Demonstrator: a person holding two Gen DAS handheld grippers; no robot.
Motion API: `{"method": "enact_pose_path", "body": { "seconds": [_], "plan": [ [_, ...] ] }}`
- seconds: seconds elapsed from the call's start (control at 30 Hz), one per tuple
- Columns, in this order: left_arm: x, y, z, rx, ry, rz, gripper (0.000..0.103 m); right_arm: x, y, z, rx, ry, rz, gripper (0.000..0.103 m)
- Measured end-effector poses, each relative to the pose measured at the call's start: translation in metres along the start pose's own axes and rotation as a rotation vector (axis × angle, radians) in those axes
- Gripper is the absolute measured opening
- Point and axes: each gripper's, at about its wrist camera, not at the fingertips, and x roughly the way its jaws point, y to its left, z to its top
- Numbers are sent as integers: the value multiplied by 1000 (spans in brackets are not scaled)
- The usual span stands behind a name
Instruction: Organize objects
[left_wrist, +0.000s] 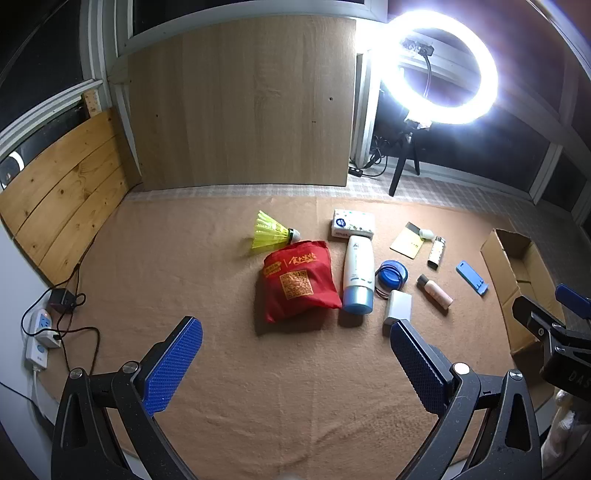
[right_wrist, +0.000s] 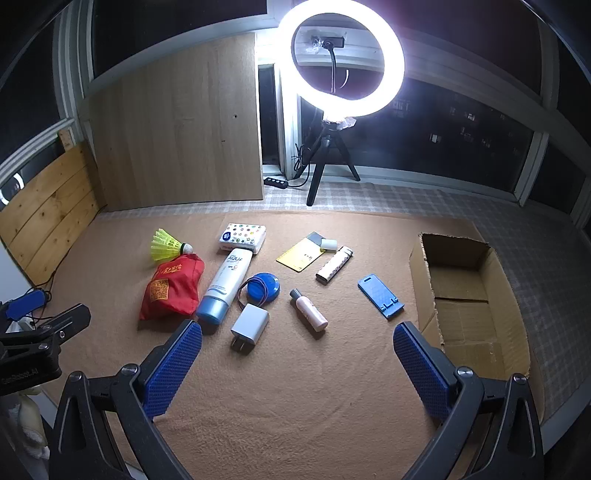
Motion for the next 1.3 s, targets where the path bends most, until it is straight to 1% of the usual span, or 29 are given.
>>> {"method": "enact_pose_path", "body": {
  "seconds": [0.43,1.13,1.17,1.3],
  "plan": [
    [4,-3,-6,10,6,-9,103,2,-1,-3,7,13,0,102],
    [6,-7,-2,17,13,-18,103,3,-2,-2,6,14,1,102],
    [6,-7,-2,17,13,-19,103,3,-2,-2,-11,15,18,102],
    [7,-9,-1,18,16,-19,103,3,-2,-2,-12,16,18,102]
  ]
}}
